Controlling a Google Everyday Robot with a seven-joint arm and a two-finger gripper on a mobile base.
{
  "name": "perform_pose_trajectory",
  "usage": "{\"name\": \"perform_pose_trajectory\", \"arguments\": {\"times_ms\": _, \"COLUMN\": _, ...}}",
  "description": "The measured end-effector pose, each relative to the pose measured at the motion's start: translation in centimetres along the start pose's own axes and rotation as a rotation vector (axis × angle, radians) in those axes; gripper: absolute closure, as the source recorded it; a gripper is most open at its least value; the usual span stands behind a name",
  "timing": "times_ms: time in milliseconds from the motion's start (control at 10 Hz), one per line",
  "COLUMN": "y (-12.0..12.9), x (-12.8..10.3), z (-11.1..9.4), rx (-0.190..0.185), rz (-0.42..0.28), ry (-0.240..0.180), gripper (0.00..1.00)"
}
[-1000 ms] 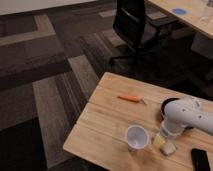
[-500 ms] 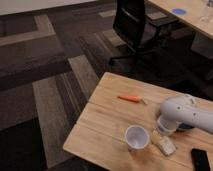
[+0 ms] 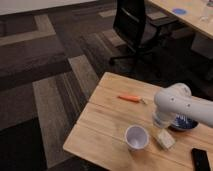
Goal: Place the white sponge in the ceramic cup
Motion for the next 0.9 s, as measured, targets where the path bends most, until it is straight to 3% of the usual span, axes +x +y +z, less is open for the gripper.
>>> {"name": "perform_pose_trajectory", "arguments": {"times_ms": 300, "y": 0.3, "x": -3.2, "z": -5.9, "rx": 0.063, "rz": -0.082, "ry": -0.021, "gripper": 1.00}}
{"name": "perform_pose_trajectory", "arguments": {"times_ms": 400, "y": 2.2, "x": -4.6, "z": -8.5, "rx": 0.038, "rz": -0.133, "ry": -0.033, "gripper": 1.00}}
{"name": "perform_pose_trajectory", "arguments": {"times_ms": 600, "y": 5.3, "x": -5.7, "z": -10.7, "rx": -0.029, "rz": -0.190, "ry": -0.036, "gripper": 1.00}}
{"name": "perform_pose_trajectory", "arguments": {"times_ms": 900, "y": 9.1, "x": -6.7, "z": -12.5, "rx": -0.093, "rz": -0.269, "ry": -0.045, "gripper": 1.00}}
